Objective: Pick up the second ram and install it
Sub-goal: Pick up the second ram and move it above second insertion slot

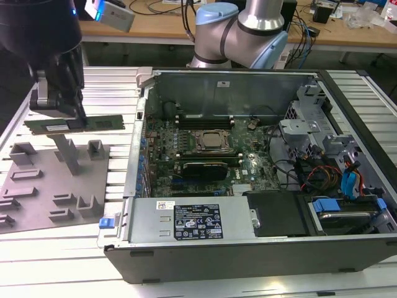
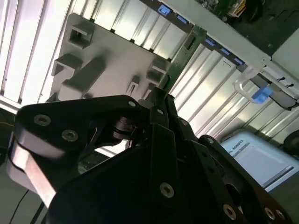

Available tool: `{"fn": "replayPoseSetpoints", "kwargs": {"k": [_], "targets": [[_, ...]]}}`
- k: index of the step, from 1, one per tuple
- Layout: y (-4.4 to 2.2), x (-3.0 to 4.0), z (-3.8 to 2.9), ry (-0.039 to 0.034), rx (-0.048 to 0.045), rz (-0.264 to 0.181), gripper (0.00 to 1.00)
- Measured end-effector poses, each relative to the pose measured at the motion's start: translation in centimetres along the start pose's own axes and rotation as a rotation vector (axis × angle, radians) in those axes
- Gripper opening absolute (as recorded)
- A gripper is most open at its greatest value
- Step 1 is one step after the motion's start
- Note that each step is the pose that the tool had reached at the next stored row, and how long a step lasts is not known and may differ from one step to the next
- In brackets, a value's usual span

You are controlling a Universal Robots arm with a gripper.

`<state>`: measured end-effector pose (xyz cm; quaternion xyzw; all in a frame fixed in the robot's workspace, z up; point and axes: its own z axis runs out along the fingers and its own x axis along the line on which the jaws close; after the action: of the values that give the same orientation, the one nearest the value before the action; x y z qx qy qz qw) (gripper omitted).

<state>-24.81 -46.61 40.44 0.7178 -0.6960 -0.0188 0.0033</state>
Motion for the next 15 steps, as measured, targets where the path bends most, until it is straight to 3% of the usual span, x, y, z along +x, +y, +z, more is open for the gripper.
{"fn": "replayPoseSetpoints", "kwargs": {"k": [2, 4, 10, 11, 13, 15], "targets": [[-0.12, 0.0, 0.03, -0.0019, 0.0011, 0.048, 0.14], [-0.51, 0.01, 0.05, -0.0024, 0.0013, 0.056, 0.14], [-3.44, 0.08, 0.0, -0.0024, 0.0012, 0.06, 0.14], [-4.26, 0.1, -0.03, -0.0024, 0.0012, 0.06, 0.14], [-5.01, 0.11, -0.05, -0.0024, 0.0011, 0.06, 0.14], [-6.5, 0.15, -0.09, -0.0024, 0.0011, 0.06, 0.14]]}}
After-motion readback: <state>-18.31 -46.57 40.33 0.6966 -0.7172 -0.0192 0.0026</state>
